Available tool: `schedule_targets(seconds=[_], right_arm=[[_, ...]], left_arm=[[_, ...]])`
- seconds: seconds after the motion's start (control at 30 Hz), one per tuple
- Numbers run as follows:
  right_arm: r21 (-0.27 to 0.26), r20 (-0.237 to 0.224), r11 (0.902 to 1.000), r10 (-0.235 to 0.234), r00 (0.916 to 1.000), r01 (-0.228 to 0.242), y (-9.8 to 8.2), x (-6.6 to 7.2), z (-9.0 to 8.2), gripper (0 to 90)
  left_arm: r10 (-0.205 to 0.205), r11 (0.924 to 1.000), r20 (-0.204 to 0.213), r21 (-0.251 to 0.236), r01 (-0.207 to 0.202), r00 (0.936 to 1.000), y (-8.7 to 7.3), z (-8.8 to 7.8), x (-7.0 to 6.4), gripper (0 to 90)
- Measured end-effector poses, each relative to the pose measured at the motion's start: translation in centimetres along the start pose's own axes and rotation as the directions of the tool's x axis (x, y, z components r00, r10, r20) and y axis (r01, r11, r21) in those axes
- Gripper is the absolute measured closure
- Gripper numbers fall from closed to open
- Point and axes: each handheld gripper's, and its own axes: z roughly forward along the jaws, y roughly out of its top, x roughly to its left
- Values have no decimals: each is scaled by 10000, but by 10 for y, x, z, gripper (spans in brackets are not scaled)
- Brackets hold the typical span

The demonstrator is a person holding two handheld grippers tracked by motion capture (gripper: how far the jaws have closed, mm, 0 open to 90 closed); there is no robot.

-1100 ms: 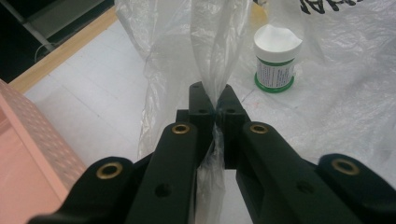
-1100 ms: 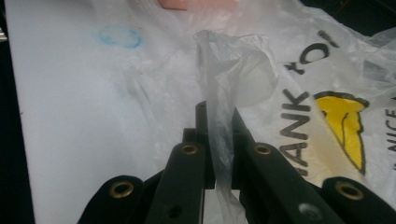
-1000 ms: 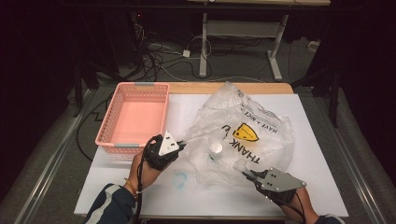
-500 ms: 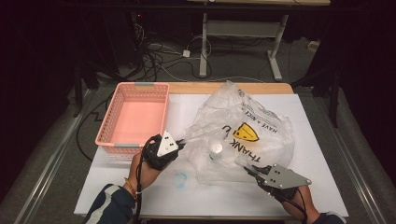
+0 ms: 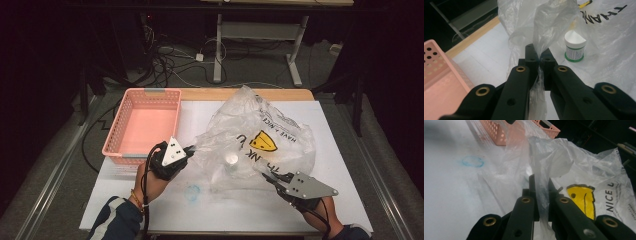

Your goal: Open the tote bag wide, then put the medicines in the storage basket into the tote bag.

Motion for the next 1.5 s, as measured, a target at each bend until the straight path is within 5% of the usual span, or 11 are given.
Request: schedule_targets(seconds=[0.87,1.37,1.5], right_arm=[[-920,949,9957,225,9952,-138,13,-23,-11,900],[-1549,2064,9879,213,9782,112,22,-29,8,900],[-1740,2240,9846,541,9731,-147,24,-35,15,900]], left_arm=[[-536,9946,-95,-895,525,9985,13,-15,8,852],[-1041,9758,-242,-1960,974,9943,32,-13,0,853],[-1276,9674,-379,-2252,1159,9911,38,-8,1,853]])
